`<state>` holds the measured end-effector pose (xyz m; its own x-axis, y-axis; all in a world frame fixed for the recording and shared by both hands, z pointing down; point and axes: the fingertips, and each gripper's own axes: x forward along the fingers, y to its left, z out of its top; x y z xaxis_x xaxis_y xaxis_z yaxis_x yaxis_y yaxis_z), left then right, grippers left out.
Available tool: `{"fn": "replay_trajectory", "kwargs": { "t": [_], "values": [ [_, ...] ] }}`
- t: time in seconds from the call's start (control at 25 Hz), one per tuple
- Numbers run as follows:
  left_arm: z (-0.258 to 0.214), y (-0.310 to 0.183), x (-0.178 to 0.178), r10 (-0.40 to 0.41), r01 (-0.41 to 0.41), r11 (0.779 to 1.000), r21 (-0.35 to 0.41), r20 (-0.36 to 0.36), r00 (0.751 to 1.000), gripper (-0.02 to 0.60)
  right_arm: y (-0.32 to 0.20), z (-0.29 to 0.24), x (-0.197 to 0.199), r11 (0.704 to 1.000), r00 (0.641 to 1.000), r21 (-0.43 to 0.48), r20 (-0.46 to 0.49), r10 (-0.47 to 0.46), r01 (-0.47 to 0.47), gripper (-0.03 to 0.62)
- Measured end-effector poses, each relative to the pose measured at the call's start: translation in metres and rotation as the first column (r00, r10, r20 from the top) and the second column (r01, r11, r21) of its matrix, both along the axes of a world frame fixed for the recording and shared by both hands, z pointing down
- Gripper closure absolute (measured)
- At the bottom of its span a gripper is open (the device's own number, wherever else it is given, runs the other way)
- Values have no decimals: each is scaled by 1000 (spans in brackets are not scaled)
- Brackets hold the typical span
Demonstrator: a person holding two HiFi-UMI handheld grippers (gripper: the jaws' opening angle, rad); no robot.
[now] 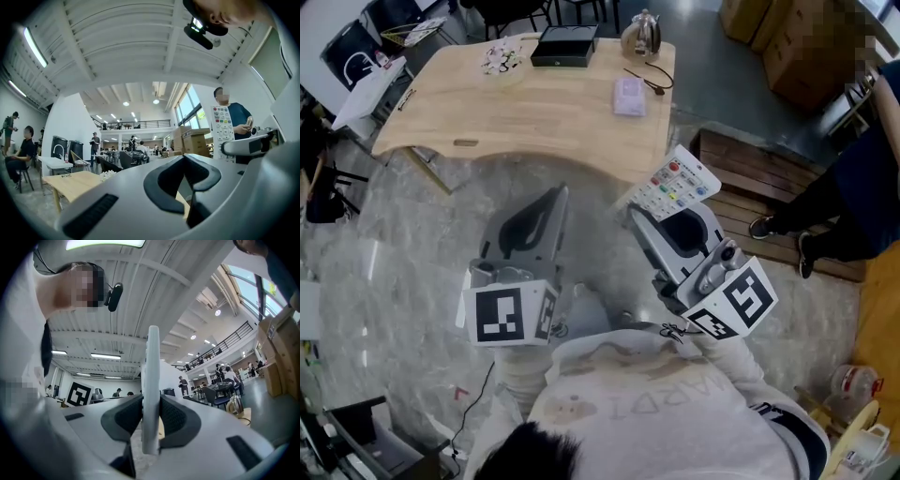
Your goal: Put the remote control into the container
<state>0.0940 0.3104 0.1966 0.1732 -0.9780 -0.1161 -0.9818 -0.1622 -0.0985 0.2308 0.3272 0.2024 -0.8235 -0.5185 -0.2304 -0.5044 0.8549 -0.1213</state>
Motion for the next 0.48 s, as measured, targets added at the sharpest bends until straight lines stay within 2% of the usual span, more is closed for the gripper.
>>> {"fn": "replay_trajectory", "kwargs": {
  "t": [0.2,0.48],
  "values": [
    [9,-32,-26,-13,13,1000,-16,-9,1000,581,-35,6,-25,1000,1000,-22,-8,-11,11,488],
    [8,-115,-80,12,-12,1000,-3,-7,1000,581,-118,1,-79,1000,1000,-10,-2,15,-15,488]
  ]
}}
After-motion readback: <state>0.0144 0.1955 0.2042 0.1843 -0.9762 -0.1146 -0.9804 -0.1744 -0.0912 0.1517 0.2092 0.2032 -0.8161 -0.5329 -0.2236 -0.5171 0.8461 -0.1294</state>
